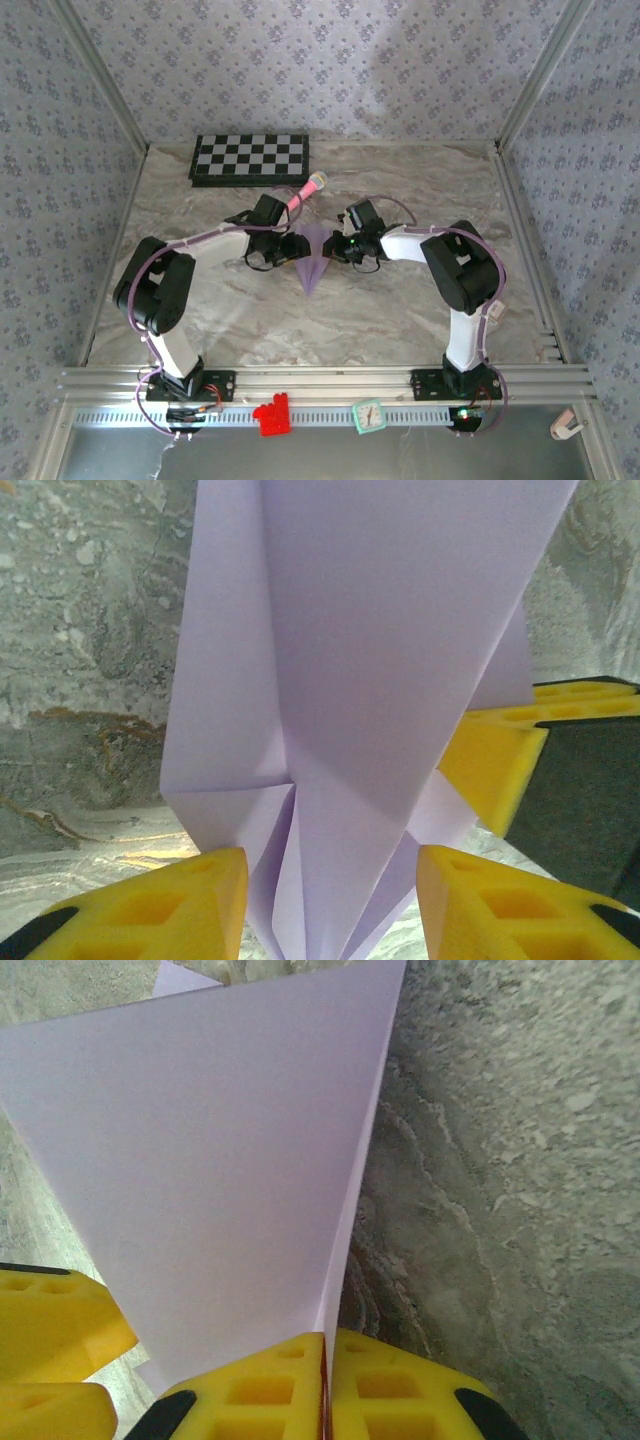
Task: Fold a paper plane with a square sheet of paper (pick it up from the middle)
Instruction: Move a paper plane to the center of the table.
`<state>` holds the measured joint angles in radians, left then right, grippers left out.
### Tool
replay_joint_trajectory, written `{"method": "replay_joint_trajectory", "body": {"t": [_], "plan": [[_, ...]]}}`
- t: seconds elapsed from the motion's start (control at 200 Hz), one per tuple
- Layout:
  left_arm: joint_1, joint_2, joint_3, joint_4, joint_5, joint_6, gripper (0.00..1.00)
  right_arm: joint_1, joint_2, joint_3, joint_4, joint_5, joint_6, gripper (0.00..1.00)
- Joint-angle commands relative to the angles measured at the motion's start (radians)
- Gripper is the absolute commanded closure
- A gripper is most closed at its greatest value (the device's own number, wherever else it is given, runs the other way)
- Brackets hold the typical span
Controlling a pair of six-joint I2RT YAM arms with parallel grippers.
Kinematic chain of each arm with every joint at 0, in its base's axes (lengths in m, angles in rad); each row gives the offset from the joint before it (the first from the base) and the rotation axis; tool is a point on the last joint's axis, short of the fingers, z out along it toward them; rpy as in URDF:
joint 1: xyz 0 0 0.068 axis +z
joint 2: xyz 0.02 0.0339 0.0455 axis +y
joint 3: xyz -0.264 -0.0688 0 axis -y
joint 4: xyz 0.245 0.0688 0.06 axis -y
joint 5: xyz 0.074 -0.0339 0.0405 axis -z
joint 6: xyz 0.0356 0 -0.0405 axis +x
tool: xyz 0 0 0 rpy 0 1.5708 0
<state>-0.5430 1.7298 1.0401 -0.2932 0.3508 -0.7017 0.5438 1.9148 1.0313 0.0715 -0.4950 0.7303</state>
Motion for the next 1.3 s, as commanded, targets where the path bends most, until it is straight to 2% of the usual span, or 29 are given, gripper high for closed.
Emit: {"method": "replay_joint_trajectory", "body": {"t": [0.0,0.375,0.91,1.294], "plan": [[-0.015,0.015,0.012,-0.042,0.018,0.02,0.52,0.005,0.013,0.022,-0.018,-0.011,0.011,0.9],[-0.06,0.008,-0.019,-0.024,0.054,-0.065,0.51,0.007,0.011,0.023,-0.016,-0.012,0.014,0.9],[-0.104,0.098,0.074,-0.101,-0.02,-0.021,0.51,0.015,0.017,0.029,-0.018,-0.015,0.018,0.89],[-0.11,0.123,0.108,-0.153,-0.079,0.012,0.62,0.014,0.01,0.03,-0.027,-0.016,0.023,0.84]]}}
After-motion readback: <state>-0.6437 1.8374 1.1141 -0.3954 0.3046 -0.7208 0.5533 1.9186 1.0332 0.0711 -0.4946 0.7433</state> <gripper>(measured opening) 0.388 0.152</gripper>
